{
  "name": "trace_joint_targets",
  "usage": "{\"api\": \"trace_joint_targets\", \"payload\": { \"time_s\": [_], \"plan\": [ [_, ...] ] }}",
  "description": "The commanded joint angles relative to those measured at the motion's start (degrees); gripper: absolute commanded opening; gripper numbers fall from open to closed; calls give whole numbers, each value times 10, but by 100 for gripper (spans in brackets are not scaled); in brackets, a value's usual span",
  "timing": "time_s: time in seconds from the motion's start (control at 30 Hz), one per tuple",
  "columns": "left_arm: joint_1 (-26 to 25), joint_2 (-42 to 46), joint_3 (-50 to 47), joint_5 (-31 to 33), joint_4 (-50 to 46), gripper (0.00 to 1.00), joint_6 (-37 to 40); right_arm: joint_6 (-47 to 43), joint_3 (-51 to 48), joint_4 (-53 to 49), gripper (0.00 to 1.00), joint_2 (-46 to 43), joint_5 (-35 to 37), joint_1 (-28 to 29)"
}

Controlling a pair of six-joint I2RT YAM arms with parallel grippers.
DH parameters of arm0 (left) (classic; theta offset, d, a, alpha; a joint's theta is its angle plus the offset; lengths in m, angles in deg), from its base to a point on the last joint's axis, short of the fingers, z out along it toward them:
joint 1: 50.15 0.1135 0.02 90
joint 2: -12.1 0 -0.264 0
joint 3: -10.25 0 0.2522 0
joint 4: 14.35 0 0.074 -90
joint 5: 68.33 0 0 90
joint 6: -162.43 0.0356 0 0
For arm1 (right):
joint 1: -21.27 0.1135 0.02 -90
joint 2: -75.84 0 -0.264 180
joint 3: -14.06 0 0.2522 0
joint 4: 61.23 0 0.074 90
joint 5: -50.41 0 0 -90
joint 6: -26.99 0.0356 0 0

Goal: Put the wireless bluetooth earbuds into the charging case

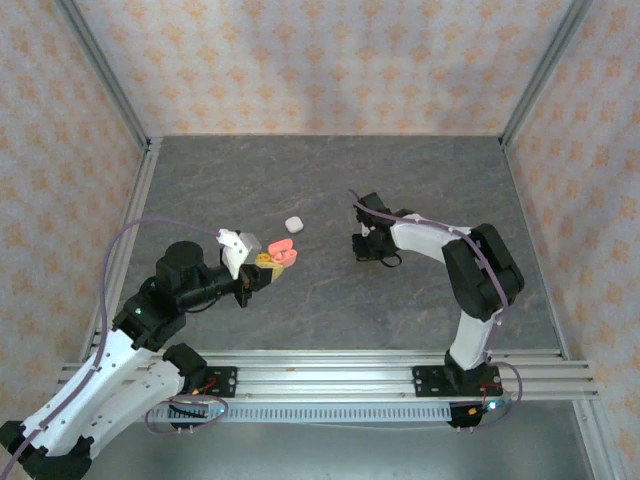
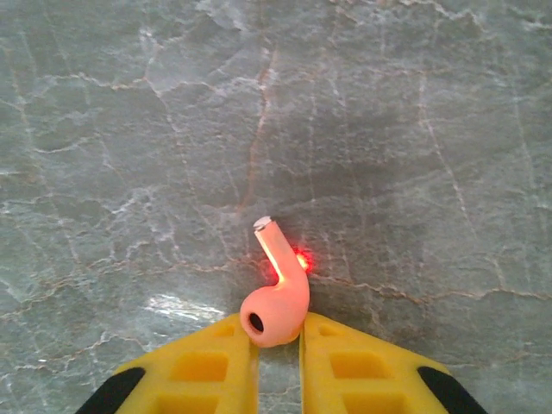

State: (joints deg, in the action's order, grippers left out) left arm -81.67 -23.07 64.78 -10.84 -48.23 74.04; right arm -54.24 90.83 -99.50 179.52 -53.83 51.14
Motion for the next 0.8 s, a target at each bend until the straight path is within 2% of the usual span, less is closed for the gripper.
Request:
{"api": "trace_joint_targets", "payload": {
  "time_s": [0.0, 0.13, 0.37, 0.43, 0.5, 0.63, 0.77],
  "plan": [
    [-2, -1, 21, 4, 8, 0, 10, -10, 19, 4, 16, 5, -12, 3],
    [-2, 1, 23, 4, 6, 0, 10, -2, 24, 3, 16, -5, -71, 3],
    [-2, 5, 24, 3, 6, 0, 7, 61, 15, 18, 16, 0, -320, 6],
    [-2, 5, 24, 1, 7, 0, 6, 77, 3, 27, 16, 0, -362, 8],
    [-2, 8, 23, -1, 8, 0, 3, 81, -8, 24, 16, -3, -379, 10],
    [-2, 13, 22, -1, 9, 0, 0, 73, -21, 1, 16, -19, -350, 8],
    [-2, 16, 23, 0, 9, 0, -3, 101, -34, 25, 16, -11, -398, -2]
  ]
}}
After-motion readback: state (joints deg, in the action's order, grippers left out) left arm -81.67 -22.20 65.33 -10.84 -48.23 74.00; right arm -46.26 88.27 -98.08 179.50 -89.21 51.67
